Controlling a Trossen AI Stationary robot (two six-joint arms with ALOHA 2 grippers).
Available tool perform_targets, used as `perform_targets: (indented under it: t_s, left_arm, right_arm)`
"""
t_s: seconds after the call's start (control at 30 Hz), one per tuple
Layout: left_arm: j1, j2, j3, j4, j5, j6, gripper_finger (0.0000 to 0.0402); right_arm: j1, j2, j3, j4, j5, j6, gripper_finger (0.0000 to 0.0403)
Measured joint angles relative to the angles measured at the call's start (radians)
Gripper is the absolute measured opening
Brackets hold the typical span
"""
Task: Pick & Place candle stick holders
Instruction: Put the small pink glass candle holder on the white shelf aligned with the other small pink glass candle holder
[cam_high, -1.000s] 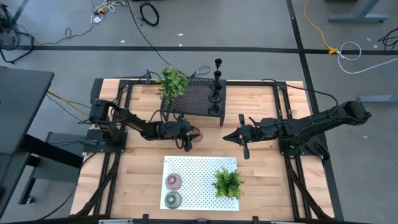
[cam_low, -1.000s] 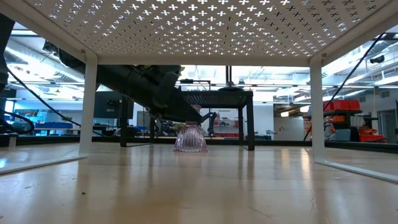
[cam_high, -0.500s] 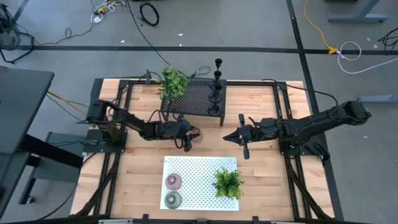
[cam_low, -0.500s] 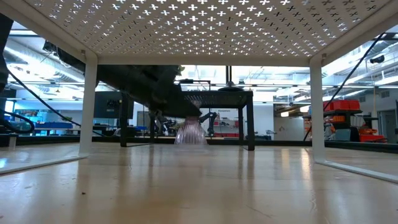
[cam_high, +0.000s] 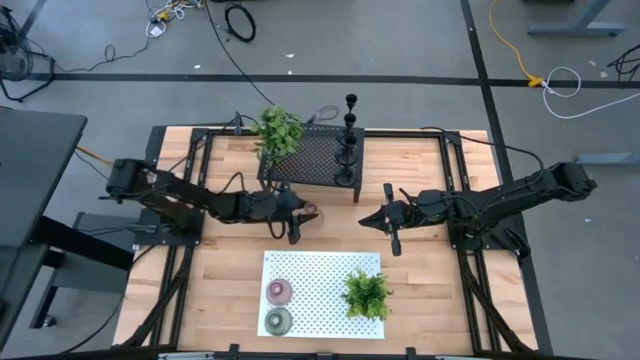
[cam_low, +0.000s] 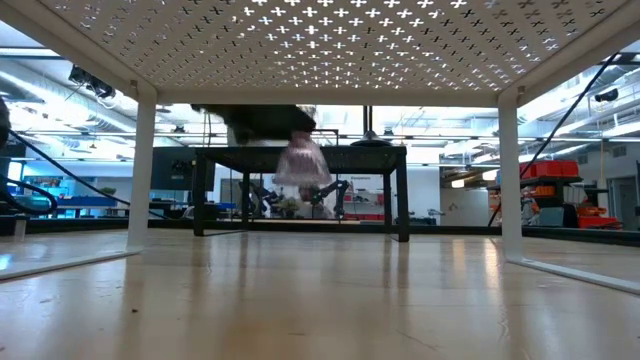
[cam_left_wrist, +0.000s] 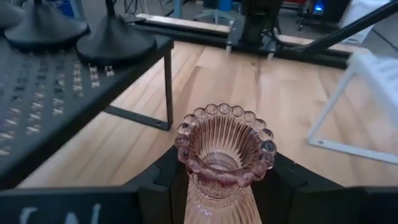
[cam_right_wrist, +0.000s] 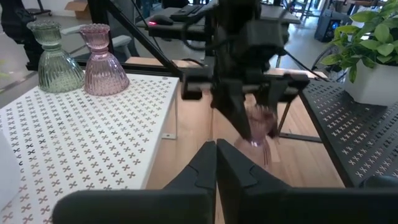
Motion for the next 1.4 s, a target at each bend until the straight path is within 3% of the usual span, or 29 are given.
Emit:
perform_targets:
  t_s: [0.23, 0.53, 0.77, 1.1, 1.4]
  left_arm:
    - [-0.052, -0.165, 0.0, -0.063, 0.0, 0.021, 0.0137]
    - [-0.153, -0.444, 0.0, -0.345, 0.01, 0.0, 0.0137]
    - [-0.261, -0.611, 0.0, -0.429, 0.035, -0.014, 0.0137]
    - [-0.389, -0.604, 0.0, -0.486, -0.024, -0.028, 0.0137]
    - [-0.434, -0.546, 0.0, -0.475, -0.056, -0.088, 0.0137]
  right_arm:
    - [0.0, 0.0, 0.0, -0.004, 0.017, 0.0, 0.0009]
    - [-0.001, 0.0, 0.0, -0.012, 0.032, 0.0, 0.0009]
    - [-0.001, 0.0, 0.0, -0.012, 0.034, 0.007, 0.0009]
    - [-0.001, 0.0, 0.0, -0.009, 0.034, 0.028, 0.0009]
    - [-0.001, 0.0, 0.0, -0.004, 0.034, 0.03, 0.0009]
